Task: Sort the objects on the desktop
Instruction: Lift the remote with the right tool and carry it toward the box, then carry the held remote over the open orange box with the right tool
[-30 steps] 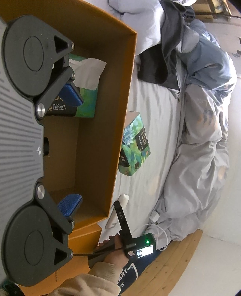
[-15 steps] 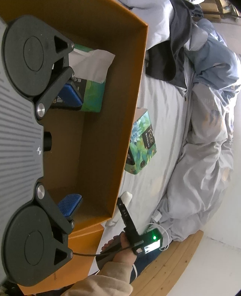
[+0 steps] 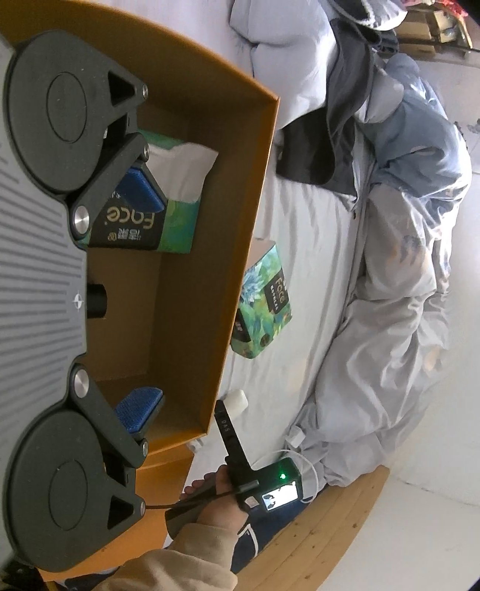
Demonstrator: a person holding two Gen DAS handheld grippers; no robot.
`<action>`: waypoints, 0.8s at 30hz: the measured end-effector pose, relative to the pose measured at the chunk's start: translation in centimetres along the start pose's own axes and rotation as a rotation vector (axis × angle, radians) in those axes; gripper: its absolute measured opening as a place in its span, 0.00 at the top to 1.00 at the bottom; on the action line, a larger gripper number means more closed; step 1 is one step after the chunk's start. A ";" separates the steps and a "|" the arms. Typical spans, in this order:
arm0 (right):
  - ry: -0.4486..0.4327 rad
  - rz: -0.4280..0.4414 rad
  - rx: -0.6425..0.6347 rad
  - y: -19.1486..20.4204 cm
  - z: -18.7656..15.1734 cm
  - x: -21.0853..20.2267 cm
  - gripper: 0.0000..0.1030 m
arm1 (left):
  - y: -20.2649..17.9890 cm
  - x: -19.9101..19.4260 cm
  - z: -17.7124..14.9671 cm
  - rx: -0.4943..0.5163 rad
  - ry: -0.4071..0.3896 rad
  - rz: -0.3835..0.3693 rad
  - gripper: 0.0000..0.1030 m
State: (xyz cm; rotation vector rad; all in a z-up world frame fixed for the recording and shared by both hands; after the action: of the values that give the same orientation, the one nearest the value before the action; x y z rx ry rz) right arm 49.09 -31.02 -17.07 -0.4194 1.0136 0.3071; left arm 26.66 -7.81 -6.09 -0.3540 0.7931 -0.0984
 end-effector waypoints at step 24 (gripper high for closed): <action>-0.414 -0.048 0.146 -7.2 5.2 -14.0 0.55 | -1.0 -7.9 0.1 0.038 -0.131 -0.003 0.00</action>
State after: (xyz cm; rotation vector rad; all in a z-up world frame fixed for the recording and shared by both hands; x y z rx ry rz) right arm 49.20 -35.65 -1.14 -0.2336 0.6149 0.2612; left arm 21.23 -6.97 -0.30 -0.3221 0.6607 -0.0919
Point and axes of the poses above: each gripper's, at about its wrist camera, not at the fingertips, and x roughly the way its jaws point, y to its left, z to its top, the point moved 2 cm from there along x, roughly the way its jaws point, and after that the axes turned 9 degrees about -x, right-handed, at the moved point
